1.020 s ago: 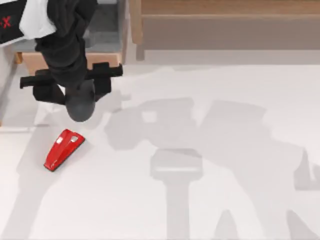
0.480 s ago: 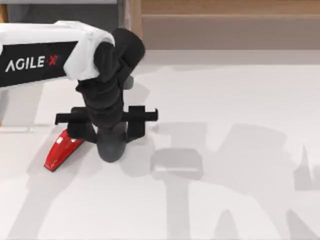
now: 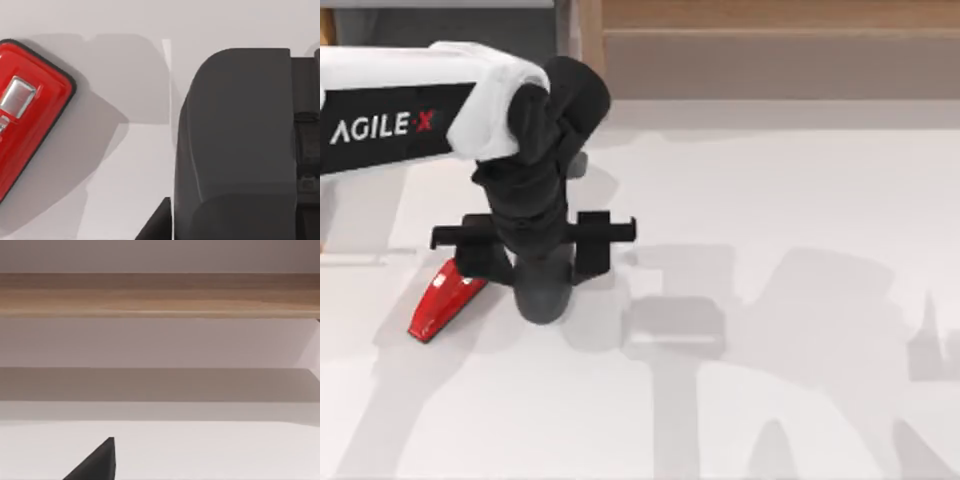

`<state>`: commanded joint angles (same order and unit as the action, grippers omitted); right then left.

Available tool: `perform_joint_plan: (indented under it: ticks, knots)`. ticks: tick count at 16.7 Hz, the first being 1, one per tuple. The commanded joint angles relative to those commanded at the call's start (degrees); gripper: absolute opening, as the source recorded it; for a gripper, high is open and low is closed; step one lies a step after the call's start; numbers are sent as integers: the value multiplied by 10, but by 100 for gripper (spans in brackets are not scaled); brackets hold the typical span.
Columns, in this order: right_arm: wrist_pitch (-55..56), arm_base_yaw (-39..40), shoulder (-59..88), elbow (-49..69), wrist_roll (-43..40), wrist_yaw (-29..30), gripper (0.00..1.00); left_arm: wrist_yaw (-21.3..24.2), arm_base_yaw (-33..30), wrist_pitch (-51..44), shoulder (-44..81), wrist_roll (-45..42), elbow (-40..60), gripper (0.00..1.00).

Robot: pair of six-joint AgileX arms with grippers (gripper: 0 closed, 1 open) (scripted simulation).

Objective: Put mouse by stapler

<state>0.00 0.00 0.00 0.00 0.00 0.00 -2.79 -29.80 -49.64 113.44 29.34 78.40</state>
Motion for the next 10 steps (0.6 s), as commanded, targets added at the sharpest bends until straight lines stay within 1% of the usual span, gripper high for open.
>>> perform_joint_plan:
  ticks: [10]
  knots:
    - [0,0,0,0,0,0,100,-1,-1,20,-9,0,4,0]
